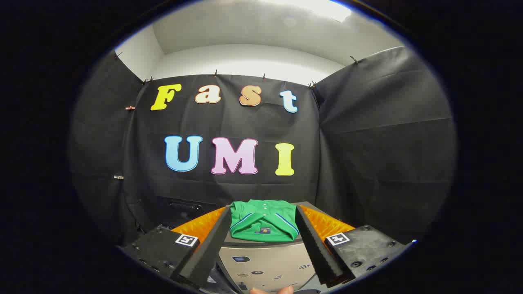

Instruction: Put the clothes into the washing machine and then close the washing machine lid.

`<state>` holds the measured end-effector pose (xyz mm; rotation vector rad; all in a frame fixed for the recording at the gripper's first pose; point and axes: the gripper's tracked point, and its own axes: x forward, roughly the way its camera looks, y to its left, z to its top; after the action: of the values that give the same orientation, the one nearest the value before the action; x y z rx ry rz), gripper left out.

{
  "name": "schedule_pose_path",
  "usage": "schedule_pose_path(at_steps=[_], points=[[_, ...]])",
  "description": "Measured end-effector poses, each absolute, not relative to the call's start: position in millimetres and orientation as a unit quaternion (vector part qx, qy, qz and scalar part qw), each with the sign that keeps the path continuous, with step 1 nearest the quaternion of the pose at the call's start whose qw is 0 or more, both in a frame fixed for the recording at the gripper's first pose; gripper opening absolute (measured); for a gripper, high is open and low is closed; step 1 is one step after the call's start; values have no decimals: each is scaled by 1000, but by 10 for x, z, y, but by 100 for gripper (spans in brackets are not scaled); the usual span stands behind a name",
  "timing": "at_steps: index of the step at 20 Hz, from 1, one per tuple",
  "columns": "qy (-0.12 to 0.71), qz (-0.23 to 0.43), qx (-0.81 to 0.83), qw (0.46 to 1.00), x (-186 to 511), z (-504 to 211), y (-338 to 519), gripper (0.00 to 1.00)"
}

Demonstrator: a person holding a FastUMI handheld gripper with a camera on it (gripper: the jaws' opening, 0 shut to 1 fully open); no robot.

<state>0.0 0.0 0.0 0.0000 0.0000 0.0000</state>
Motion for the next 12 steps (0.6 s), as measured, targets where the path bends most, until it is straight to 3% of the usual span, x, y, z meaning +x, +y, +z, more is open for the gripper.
schedule_pose_path(at_steps=[12], points=[[10,3,-5,1000,21,-42,58,98]])
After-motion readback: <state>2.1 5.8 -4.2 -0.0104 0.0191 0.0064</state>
